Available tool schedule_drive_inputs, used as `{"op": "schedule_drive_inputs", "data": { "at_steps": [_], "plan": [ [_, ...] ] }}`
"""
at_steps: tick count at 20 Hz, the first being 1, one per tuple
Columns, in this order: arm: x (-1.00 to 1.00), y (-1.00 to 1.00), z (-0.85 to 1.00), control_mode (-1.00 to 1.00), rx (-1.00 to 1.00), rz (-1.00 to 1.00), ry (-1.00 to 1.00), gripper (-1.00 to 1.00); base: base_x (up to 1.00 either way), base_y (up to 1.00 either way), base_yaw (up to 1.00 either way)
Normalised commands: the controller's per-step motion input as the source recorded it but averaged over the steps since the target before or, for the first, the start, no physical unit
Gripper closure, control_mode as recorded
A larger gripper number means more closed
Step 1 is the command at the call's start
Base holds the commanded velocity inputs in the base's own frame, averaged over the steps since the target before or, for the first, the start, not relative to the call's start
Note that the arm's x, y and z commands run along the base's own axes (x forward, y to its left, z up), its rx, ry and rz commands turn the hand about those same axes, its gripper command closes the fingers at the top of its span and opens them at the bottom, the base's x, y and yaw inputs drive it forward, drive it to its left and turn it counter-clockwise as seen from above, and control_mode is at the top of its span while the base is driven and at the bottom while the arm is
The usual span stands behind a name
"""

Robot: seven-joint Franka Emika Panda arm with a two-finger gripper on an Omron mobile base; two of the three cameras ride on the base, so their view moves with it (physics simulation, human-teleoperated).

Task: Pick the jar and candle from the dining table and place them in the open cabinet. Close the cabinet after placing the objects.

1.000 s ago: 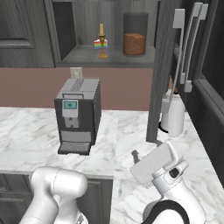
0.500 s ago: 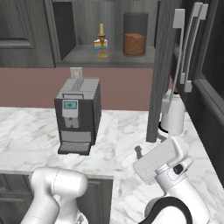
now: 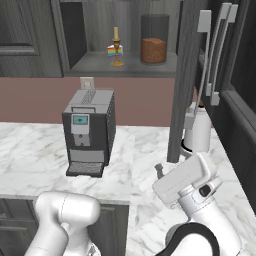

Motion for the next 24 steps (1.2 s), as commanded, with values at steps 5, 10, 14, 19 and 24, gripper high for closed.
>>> {"op": "schedule_drive_inputs", "data": {
  "at_steps": [5,10,14,19,24],
  "plan": [
    [0.00,-0.01,0.02,-1.00,0.00,0.00,0.00,-1.00,0.00,0.00,0.00],
    [-0.01,0.00,0.31,-1.00,-0.01,0.00,-0.04,-1.00,0.00,0.00,0.00],
    [0.00,0.00,0.32,-1.00,-0.03,0.00,-0.03,-1.00,0.00,0.00,0.00],
    [-0.04,0.00,0.30,-1.00,-0.04,0.00,-0.04,-1.00,0.00,0.00,0.00],
    [-0.27,0.18,0.21,-1.00,-0.08,0.00,-0.10,-1.00,0.00,0.00,0.00]
  ]
}}
